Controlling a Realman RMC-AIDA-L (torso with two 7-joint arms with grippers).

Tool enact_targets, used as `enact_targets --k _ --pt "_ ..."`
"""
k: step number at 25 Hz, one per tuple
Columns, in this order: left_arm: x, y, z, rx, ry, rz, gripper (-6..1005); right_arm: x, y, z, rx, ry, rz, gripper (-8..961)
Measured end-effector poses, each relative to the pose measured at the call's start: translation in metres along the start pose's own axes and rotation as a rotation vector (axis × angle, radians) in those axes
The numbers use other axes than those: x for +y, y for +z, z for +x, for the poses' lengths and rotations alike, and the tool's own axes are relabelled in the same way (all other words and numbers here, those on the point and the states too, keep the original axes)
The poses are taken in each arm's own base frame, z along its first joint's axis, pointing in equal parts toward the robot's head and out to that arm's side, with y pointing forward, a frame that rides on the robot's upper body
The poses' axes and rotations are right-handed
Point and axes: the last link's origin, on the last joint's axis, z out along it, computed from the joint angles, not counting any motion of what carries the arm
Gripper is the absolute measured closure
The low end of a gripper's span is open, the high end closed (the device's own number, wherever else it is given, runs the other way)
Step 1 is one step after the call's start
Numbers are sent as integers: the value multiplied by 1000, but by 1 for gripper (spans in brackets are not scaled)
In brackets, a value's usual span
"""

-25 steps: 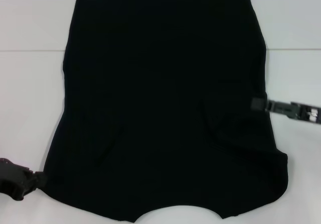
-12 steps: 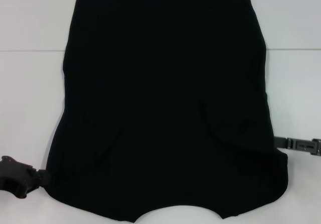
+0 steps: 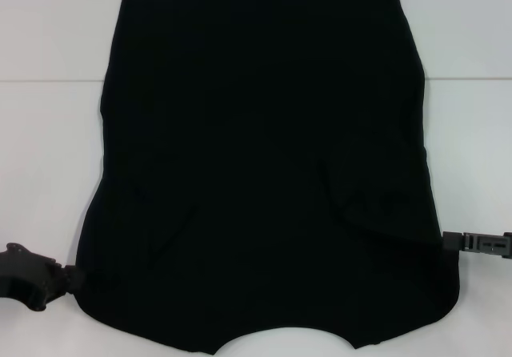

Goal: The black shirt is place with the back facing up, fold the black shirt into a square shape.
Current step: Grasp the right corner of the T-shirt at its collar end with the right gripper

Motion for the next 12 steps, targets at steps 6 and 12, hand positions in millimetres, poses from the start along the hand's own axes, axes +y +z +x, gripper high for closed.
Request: enact_targets --k 6,12 --pt "-1 1 3 2 6 -1 967 0 4 0 7 -1 12 151" --pt "-1 1 3 2 6 0 967 0 15 -1 29 -3 36 249"
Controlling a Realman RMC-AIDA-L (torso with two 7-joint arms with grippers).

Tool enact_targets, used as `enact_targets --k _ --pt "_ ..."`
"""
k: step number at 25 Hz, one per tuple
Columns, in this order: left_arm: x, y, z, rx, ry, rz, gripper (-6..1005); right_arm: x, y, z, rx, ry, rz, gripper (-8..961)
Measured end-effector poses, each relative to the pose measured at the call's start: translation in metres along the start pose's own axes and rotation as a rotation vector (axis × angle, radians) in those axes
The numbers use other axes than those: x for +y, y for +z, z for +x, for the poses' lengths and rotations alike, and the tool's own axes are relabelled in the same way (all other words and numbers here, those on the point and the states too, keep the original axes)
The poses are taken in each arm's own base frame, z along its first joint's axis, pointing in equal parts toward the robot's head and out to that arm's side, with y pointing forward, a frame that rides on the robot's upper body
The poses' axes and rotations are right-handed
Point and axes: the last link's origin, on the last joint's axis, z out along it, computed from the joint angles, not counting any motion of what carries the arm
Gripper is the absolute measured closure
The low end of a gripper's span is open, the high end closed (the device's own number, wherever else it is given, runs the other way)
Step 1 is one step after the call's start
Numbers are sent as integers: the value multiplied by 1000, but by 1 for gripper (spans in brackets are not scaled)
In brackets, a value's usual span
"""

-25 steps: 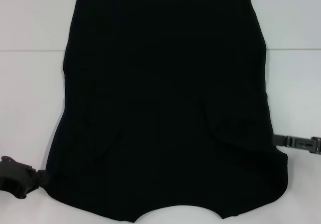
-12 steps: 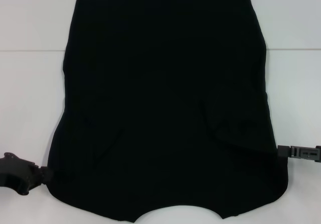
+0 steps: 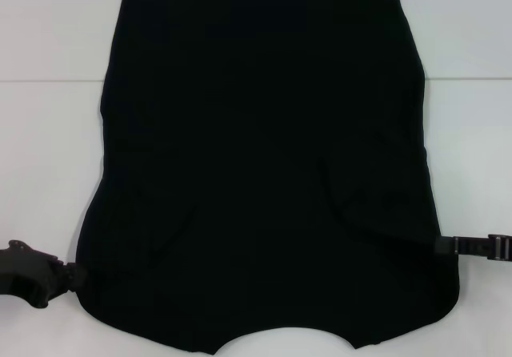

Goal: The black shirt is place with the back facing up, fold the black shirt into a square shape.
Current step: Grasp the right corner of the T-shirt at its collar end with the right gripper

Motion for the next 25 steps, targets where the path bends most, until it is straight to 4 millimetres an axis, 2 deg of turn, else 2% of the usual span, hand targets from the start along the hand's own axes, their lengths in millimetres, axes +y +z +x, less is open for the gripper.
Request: enact_targets --k 5,10,18,25 --pt "0 0 0 0 -1 3 967 3 7 0 20 -6 0 456" --pt "-1 0 0 1 0 5 967 2 8 1 25 -8 7 465" --pt "0 1 1 6 -2 4 967 -2 10 6 19 -9 38 831" --pt "-1 -2 2 10 -57 6 967 -8 0 13 -3 1 55 886"
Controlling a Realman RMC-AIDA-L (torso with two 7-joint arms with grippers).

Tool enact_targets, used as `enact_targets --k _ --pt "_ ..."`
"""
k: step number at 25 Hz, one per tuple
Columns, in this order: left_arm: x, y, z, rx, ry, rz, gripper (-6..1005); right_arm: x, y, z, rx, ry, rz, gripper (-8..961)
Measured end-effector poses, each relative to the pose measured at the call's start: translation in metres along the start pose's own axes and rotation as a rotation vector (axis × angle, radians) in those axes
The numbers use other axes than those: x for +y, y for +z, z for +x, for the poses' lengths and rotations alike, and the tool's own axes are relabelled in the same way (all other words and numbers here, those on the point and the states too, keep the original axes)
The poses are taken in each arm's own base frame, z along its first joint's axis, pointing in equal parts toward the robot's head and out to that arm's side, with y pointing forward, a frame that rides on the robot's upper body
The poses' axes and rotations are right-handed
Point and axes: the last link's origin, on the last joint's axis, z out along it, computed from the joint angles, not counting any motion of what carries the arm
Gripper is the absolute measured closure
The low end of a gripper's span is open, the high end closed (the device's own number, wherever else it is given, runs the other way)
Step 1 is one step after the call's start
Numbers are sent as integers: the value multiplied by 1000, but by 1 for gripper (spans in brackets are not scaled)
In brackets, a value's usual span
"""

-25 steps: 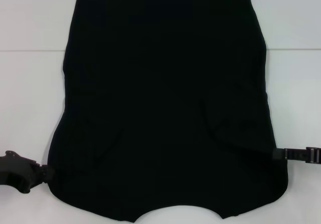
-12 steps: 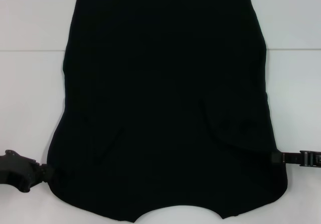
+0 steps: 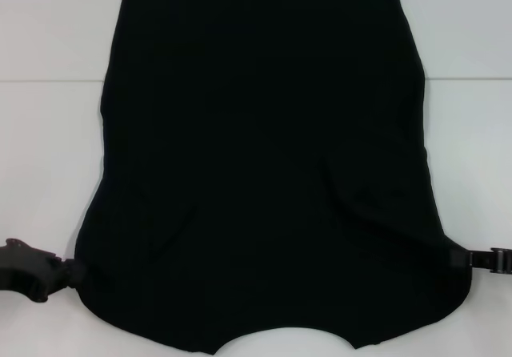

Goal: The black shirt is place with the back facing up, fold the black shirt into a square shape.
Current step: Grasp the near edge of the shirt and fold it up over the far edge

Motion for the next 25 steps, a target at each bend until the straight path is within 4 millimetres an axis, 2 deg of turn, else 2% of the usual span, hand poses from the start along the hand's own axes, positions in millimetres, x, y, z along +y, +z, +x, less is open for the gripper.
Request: enact_targets --k 4,10,20,25 --pt "-1 -8 0 4 -58 10 967 -2 -14 9 -41 5 -21 917" --pt "4 -16 -8 28 -125 -20 966 -10 -46 42 -145 32 -54 918" --pt "25 -27 -36 40 -197 -148 966 -19 -87 100 -242 61 -22 917" --pt "38 -34 -50 68 -205 -211 966 -20 -110 116 -258 67 -12 917"
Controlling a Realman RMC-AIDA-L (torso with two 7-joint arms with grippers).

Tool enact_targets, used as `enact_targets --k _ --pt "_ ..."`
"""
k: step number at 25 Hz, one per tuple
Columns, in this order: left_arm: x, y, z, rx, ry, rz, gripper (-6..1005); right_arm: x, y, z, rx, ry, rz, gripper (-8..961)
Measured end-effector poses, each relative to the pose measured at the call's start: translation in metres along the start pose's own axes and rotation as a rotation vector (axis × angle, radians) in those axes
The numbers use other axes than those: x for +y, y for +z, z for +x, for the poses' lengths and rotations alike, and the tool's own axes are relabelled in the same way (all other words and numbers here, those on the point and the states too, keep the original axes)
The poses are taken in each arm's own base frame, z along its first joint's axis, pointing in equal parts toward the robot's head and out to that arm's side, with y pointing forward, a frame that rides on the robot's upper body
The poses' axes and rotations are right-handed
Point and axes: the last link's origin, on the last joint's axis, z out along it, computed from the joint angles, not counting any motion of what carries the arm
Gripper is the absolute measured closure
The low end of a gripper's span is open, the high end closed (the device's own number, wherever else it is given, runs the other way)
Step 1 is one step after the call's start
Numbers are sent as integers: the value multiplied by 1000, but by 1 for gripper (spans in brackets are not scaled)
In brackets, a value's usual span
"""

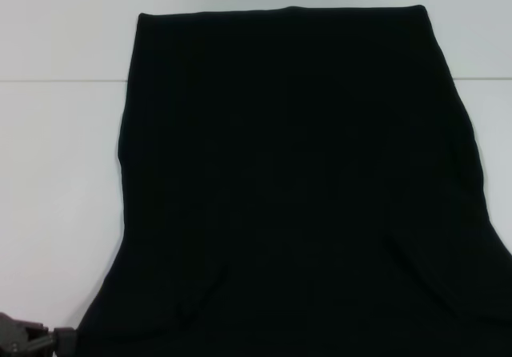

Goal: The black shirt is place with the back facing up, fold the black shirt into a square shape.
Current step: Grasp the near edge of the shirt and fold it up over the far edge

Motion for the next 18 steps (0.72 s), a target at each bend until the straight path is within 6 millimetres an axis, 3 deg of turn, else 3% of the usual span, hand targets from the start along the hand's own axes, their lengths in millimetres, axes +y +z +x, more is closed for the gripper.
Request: enact_targets --k 5,10,14,18 --pt "7 -3 -8 33 -10 -51 966 0 -18 -1 -26 -8 12 918" --pt "7 4 0 44 -5 -79 966 3 -18 -18 -67 -34 -16 918" --pt "1 15 31 82 39 -95 966 8 -1 -46 -112 -77 -62 917" --pt "-15 31 80 141 62 -61 966 16 31 -81 -148 -121 -99 917"
